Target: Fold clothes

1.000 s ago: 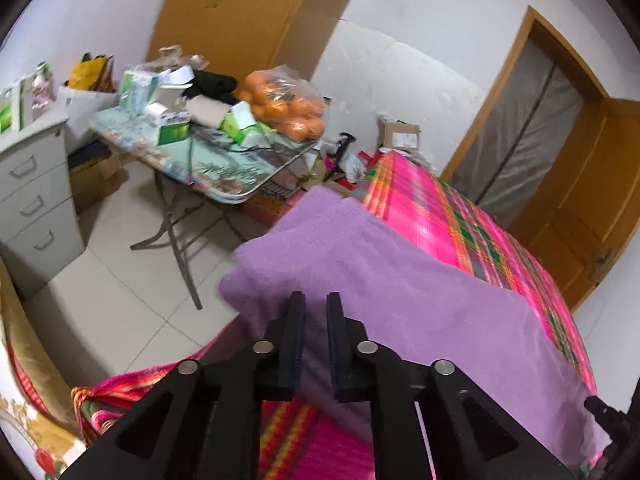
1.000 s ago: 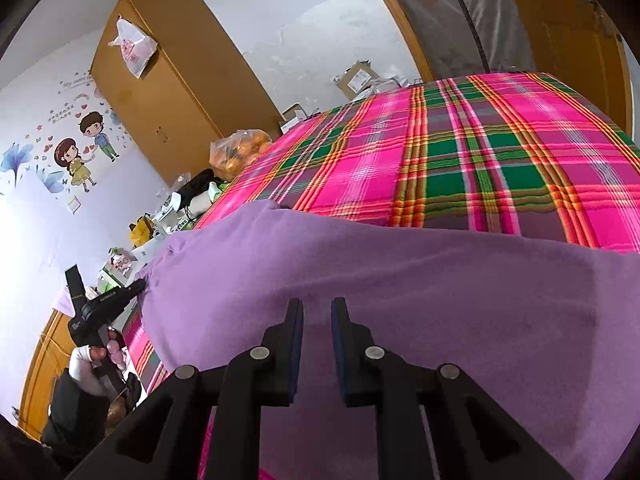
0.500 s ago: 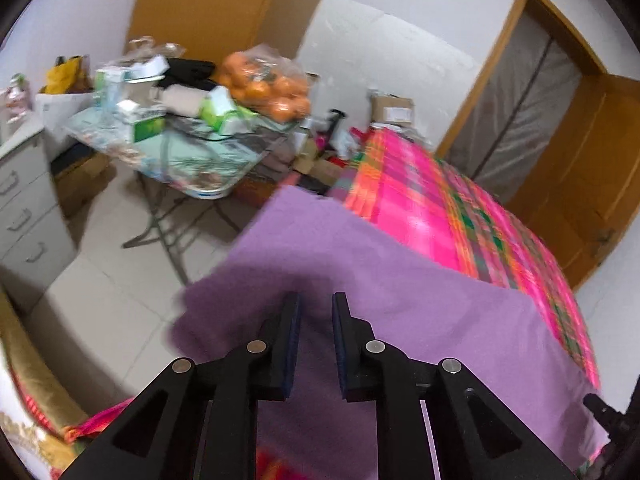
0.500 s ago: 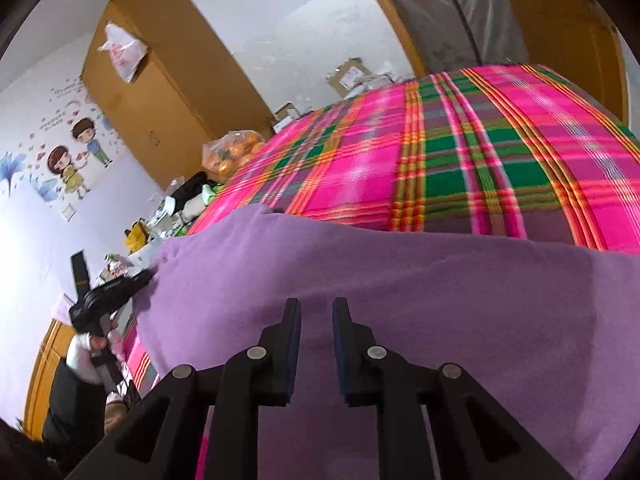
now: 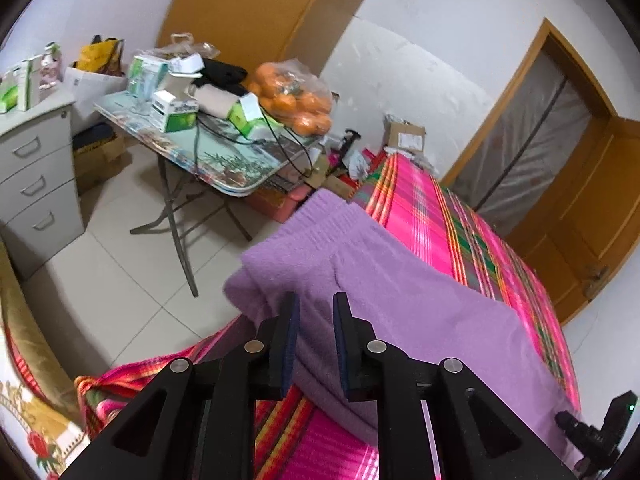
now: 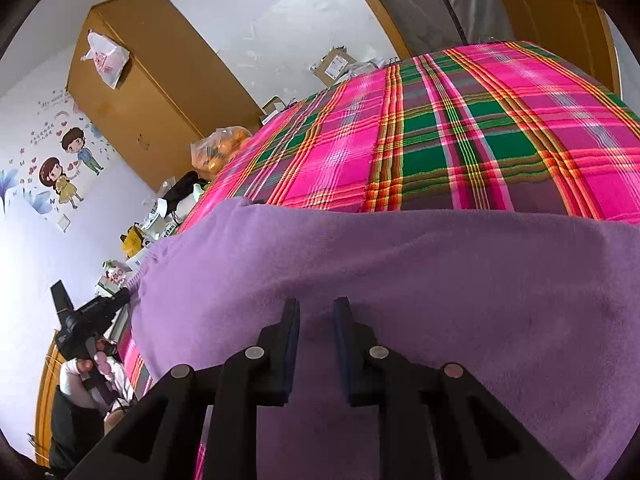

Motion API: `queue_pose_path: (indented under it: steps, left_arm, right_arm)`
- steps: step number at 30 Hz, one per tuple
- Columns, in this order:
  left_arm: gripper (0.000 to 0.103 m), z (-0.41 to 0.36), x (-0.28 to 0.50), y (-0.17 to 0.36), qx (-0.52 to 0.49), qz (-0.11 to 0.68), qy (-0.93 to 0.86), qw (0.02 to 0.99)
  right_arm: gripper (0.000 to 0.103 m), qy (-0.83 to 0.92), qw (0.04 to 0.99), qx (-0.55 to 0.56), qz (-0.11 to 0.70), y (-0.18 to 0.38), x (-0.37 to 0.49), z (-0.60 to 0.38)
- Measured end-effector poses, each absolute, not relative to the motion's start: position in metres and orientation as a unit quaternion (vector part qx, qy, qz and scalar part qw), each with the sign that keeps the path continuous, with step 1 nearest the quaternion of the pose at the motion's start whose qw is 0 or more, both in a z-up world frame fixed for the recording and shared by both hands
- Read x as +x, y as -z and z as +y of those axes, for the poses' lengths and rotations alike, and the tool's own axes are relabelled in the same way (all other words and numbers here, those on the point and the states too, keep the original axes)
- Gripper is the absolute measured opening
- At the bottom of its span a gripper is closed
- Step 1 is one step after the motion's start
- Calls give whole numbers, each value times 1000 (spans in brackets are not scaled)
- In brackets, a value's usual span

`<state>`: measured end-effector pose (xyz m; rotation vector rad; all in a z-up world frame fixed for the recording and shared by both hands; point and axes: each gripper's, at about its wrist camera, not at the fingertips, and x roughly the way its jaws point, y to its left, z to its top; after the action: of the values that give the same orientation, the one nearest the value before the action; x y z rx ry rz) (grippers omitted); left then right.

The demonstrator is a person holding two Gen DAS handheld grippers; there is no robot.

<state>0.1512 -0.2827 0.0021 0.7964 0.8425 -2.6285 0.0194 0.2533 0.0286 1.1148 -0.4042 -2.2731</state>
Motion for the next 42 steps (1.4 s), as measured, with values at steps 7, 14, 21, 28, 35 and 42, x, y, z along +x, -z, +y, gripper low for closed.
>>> queue_pose_path:
  steps: [7, 14, 21, 28, 35, 42]
  left_arm:
    - [40, -297, 168, 7, 271, 328, 890, 166]
    - [44, -307, 149, 18, 285, 348, 879, 158]
    - [49, -317, 129, 27, 298, 366, 868, 157]
    - [49, -321, 125, 31, 297, 377, 864, 155]
    - [43, -320, 127, 30, 290, 373, 868, 149]
    - [43, -322, 127, 33, 286, 378, 869, 144]
  right_arm:
    - [22, 850, 289, 414, -148, -29, 20, 251]
    - [22, 851, 290, 413, -146, -29, 21, 249]
    - [23, 851, 291, 413, -144, -28, 19, 250]
    - [23, 852, 289, 413, -141, -28, 20, 249]
    - [23, 857, 278, 406, -152, -32, 22, 255]
    - [20, 854, 168, 396, -294, -22, 21, 367]
